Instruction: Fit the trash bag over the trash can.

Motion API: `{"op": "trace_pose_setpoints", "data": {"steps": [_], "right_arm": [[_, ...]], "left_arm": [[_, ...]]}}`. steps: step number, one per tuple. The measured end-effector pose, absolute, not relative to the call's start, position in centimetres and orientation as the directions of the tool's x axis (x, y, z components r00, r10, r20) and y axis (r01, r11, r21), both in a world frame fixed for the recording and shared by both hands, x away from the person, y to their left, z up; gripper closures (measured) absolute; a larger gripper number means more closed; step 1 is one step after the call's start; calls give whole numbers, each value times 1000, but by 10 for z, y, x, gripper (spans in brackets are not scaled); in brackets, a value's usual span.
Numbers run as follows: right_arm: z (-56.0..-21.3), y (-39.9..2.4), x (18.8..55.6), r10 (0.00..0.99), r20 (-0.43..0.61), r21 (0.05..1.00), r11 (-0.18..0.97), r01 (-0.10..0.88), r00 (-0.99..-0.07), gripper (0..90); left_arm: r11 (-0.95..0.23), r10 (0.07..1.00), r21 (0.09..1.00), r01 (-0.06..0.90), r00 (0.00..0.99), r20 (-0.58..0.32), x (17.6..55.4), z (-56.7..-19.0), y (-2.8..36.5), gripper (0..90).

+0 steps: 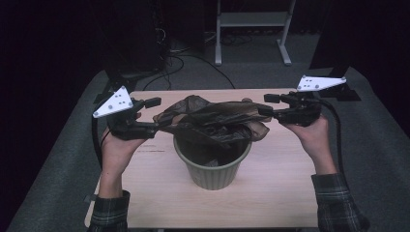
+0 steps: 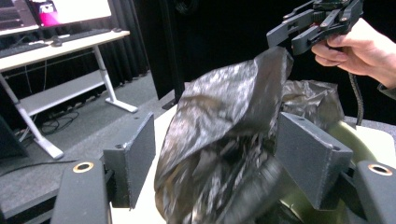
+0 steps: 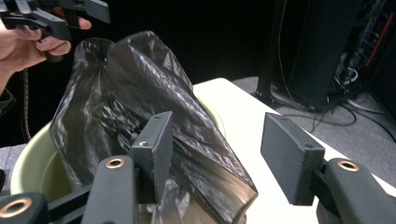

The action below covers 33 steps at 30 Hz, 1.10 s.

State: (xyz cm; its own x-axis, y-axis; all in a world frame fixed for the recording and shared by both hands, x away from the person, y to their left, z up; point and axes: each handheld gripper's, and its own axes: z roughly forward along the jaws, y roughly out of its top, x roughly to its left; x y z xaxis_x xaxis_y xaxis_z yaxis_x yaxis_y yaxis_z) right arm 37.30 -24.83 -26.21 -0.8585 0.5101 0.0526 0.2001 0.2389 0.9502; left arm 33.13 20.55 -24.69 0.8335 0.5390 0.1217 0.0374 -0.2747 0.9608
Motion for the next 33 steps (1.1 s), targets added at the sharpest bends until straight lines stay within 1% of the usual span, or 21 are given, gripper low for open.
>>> {"op": "trace_pose_setpoints", "data": {"steps": [3,6,8,9,11,12,13,14,15,16,17,18,19,22,26,29,33], "right_arm": [[-261,-241,372,504,34,951,250,183,-863,411],[-259,-235,372,493,20,950,263,171,-870,409],[-258,-232,373,491,13,948,272,168,-871,410],[-259,-230,375,491,16,945,277,173,-871,423],[-260,-227,378,486,12,939,295,177,-874,493],[-262,-225,380,487,10,934,307,182,-873,560],[-264,-224,381,478,12,930,318,186,-878,687],[-265,-223,382,468,12,929,322,183,-884,747],[-266,-222,383,473,18,930,316,188,-881,828],[-267,-222,385,463,31,931,310,195,-886,865],[-267,-221,386,456,39,933,303,196,-889,883],[-268,-221,387,458,50,936,289,201,-888,897],[-268,-222,389,461,56,938,281,205,-885,897],[-270,-223,397,489,75,940,255,225,-869,897],[-278,-224,412,539,103,934,237,267,-836,897],[-290,-223,424,573,125,919,240,312,-810,897],[-310,-221,433,602,149,896,253,365,-784,898]], "left_arm": [[-316,532,948,39,835,143,335,-248,196,281],[-339,531,939,52,835,146,339,-254,192,277],[-351,549,934,63,822,151,343,-259,192,276],[-352,554,933,73,820,145,345,-263,193,277],[-353,556,931,96,821,127,350,-269,196,291],[-361,544,927,102,831,121,352,-272,198,363],[-358,542,928,107,833,113,354,-274,199,433],[-359,540,926,114,835,107,355,-276,201,517],[-366,528,924,116,843,104,357,-278,202,643],[-363,525,924,119,845,98,359,-280,203,732],[-353,520,926,131,851,77,361,-282,205,793],[-348,514,928,134,855,69,364,-283,206,874],[-335,522,931,146,851,55,368,-284,209,897],[-304,540,939,161,841,31,379,-289,211,898],[-292,585,938,189,811,18,396,-300,211,897],[-315,605,922,225,796,13,408,-311,206,897],[-347,604,896,278,797,-13,417,-328,202,898]]}}
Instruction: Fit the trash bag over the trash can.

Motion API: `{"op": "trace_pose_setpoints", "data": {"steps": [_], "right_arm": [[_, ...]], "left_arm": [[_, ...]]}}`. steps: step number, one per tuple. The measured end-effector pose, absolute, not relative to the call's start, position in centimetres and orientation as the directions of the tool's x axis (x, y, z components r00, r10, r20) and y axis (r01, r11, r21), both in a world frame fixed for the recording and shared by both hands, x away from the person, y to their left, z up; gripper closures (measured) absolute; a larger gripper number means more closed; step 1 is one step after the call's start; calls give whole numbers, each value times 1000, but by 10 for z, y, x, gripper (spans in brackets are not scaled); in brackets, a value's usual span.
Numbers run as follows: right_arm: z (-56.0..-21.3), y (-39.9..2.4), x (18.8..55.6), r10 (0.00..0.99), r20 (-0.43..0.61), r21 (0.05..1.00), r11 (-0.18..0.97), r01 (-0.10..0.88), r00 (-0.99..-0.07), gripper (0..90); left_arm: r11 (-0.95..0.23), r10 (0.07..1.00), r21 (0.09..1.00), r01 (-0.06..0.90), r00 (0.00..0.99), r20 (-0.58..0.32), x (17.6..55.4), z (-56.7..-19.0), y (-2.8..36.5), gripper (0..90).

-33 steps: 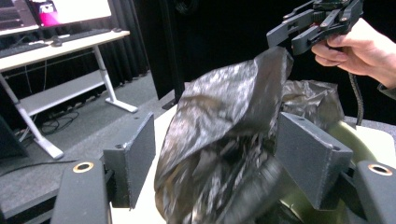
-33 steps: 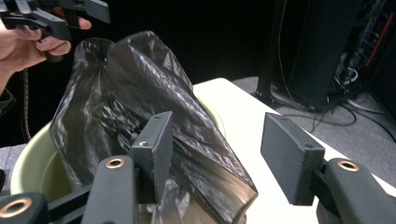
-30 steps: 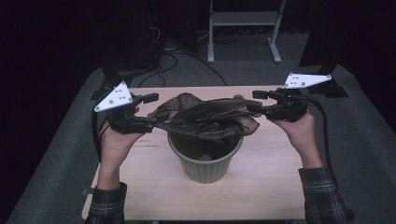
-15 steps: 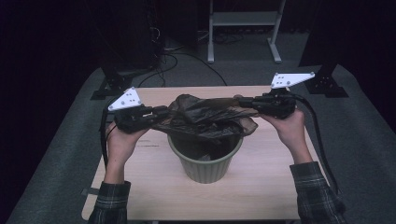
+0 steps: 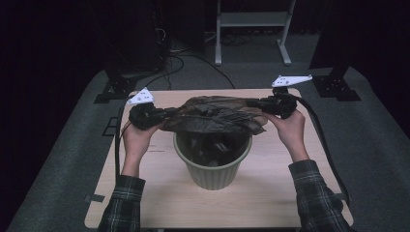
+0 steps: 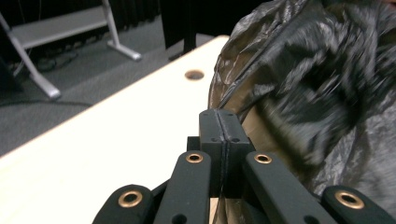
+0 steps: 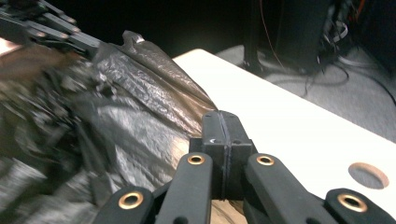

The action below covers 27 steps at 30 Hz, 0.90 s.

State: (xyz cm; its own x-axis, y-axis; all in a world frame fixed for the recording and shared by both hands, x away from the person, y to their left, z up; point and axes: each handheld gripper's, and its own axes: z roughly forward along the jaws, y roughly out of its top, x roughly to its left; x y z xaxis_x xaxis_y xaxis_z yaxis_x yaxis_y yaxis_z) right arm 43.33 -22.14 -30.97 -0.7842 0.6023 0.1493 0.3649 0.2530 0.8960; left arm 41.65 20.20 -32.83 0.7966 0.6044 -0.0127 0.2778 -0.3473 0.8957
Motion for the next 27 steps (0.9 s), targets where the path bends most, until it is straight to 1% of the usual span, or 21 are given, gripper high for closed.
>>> {"op": "trace_pose_setpoints", "data": {"steps": [5,9,12,18,20,22,27], "right_arm": [[-332,-222,436,604,179,874,264,407,-777,898],[-342,-220,432,591,191,869,269,414,-784,897],[-346,-218,431,590,192,864,277,420,-784,897],[-342,-221,437,643,190,871,237,429,-742,897],[-343,-221,439,662,183,868,238,436,-727,897],[-346,-221,441,680,162,856,264,445,-715,898],[-365,-223,441,672,183,838,275,471,-718,897]], "left_arm": [[-372,591,873,315,806,-40,418,-346,200,898],[-378,576,864,332,815,-61,416,-355,198,897],[-379,586,861,340,808,-61,417,-356,197,897],[-354,629,859,370,774,-74,426,-353,202,898],[-380,642,841,384,764,-59,428,-355,202,898],[-368,634,840,398,769,-87,429,-361,204,898],[-366,623,831,420,773,-116,428,-376,205,898]]}}
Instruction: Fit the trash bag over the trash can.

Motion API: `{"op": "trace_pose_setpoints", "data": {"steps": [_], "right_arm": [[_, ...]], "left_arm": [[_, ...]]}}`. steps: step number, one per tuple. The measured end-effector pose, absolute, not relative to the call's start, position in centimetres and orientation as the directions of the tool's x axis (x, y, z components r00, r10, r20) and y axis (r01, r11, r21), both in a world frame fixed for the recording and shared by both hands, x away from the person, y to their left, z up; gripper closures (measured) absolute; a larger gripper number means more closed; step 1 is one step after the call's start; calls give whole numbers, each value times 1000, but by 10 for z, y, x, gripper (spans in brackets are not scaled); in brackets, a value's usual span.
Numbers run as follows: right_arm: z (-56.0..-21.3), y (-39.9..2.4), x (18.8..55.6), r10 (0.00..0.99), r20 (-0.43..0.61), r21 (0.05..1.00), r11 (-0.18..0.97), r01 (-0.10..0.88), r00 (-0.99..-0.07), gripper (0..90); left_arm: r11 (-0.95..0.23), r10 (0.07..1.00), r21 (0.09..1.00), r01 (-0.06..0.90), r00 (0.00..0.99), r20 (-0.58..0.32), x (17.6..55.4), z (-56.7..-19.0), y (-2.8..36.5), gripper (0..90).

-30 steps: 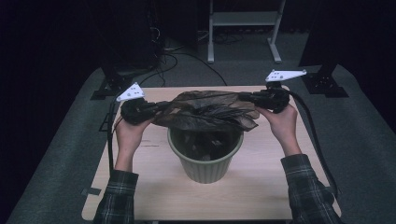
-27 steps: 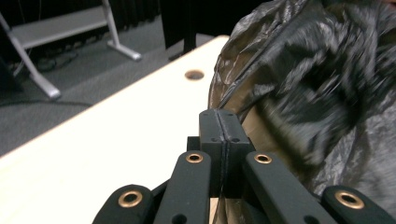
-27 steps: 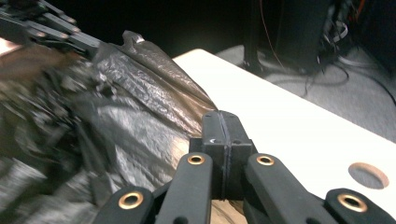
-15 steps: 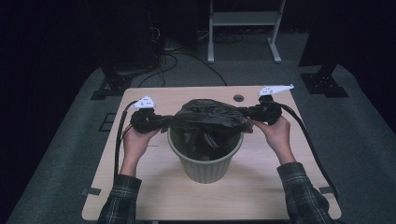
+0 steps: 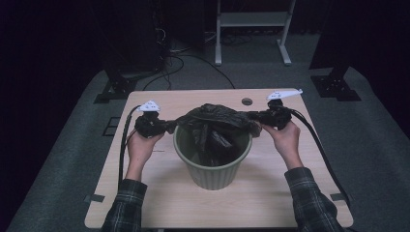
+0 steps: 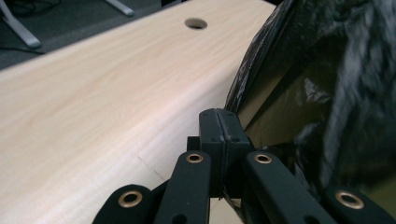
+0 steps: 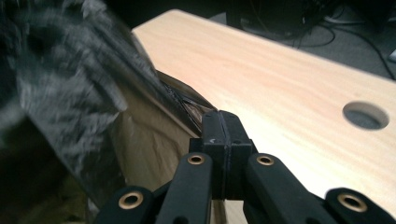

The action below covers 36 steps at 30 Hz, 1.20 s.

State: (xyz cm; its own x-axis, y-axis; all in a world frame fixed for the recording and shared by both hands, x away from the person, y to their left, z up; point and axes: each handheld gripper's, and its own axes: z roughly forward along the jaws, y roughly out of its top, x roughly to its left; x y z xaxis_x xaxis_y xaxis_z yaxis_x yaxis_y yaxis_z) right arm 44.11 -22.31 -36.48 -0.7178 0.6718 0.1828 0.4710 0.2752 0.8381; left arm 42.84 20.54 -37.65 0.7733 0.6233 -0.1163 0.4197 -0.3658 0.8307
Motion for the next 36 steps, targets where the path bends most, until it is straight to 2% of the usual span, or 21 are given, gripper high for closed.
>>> {"op": "trace_pose_setpoints", "data": {"steps": [4,6,8,11,14,19,24,30,36], "right_arm": [[-375,-222,439,667,187,825,292,484,-721,896],[-378,-222,438,671,184,814,306,494,-718,843],[-376,-226,438,686,169,820,301,487,-708,710],[-364,-239,434,707,166,849,252,464,-687,652],[-348,-254,428,710,179,880,194,433,-682,624],[-323,-265,412,672,189,918,137,371,-716,595],[-305,-254,387,557,185,937,148,316,-810,557],[-297,-237,373,429,206,938,170,302,-880,505],[-299,-227,369,392,214,933,190,307,-895,494]], "left_arm": [[-368,619,819,440,773,-137,428,-389,207,897],[-369,627,817,443,768,-132,427,-391,208,879],[-347,640,823,449,755,-142,427,-388,213,735],[-279,661,866,414,737,-139,422,-373,229,614],[-254,659,884,392,740,-138,417,-358,242,552],[-237,633,918,318,767,-102,402,-330,248,492],[-239,591,939,249,805,-63,385,-313,240,468],[-262,532,941,217,845,-47,379,-311,229,443],[-270,484,941,202,874,-48,380,-313,222,419]]}}
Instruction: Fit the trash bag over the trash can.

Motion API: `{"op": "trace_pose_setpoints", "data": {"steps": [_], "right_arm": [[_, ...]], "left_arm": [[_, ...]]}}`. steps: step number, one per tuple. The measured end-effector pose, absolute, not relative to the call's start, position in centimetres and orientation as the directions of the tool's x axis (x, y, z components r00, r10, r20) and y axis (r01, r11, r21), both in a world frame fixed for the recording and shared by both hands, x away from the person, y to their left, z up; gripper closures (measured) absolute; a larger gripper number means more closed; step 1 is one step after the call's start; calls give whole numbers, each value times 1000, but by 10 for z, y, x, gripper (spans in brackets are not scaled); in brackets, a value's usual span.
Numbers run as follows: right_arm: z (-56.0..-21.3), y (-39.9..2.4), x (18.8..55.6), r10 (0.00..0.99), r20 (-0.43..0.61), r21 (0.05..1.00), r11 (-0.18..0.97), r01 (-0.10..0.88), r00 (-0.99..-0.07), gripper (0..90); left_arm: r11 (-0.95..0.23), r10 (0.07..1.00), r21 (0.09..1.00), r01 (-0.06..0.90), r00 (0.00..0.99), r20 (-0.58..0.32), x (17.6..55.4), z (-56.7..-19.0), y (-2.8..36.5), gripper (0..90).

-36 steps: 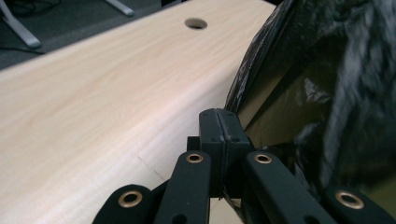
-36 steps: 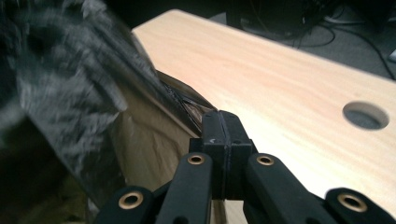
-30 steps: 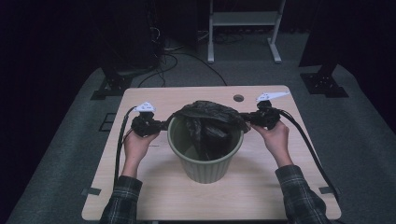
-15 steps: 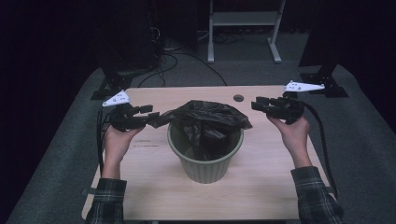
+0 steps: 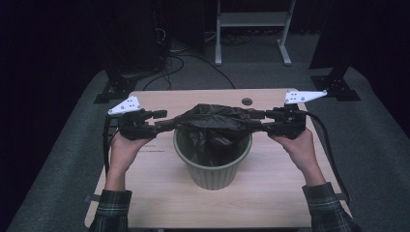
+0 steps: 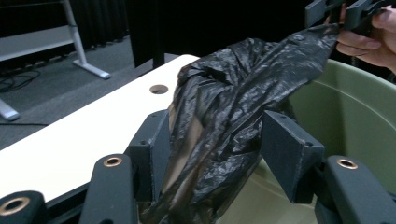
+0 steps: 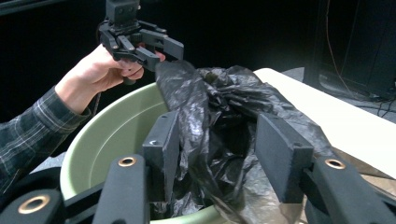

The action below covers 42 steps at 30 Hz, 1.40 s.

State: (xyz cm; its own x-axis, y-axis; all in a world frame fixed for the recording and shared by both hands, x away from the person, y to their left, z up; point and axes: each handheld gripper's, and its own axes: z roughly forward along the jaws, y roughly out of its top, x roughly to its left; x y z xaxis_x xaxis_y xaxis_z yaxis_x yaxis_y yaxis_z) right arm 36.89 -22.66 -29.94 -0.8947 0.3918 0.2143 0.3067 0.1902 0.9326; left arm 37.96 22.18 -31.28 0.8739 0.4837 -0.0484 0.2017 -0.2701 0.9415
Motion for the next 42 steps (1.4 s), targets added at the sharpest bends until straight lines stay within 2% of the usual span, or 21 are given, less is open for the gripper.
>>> {"op": "trace_pose_setpoints", "data": {"steps": [3,8,13,15,18,20,21,29,42], "right_arm": [[-302,-224,370,387,214,927,210,312,-897,561],[-305,-220,371,383,204,923,232,308,-901,780],[-305,-219,370,375,199,924,237,301,-905,885],[-305,-219,369,371,194,924,241,296,-908,891],[-305,-219,368,362,190,925,245,290,-913,895],[-305,-219,366,359,189,925,246,288,-914,896],[-305,-219,365,358,189,926,246,288,-914,896],[-305,-219,357,347,186,928,245,280,-919,898],[-315,-223,321,283,178,931,263,255,-942,898]], "left_arm": [[-292,467,936,197,883,-40,381,-313,217,416],[-292,452,936,196,891,-46,385,-314,212,438],[-296,432,935,197,900,-54,388,-314,208,511],[-298,419,933,200,906,-61,387,-315,207,575],[-299,406,934,195,912,-60,385,-314,206,775],[-297,394,936,186,917,-57,383,-313,207,879],[-286,389,940,187,919,-64,381,-313,207,897],[-227,372,951,210,921,-115,366,-313,211,897],[-201,316,965,169,943,-100,323,-322,219,896]]}}
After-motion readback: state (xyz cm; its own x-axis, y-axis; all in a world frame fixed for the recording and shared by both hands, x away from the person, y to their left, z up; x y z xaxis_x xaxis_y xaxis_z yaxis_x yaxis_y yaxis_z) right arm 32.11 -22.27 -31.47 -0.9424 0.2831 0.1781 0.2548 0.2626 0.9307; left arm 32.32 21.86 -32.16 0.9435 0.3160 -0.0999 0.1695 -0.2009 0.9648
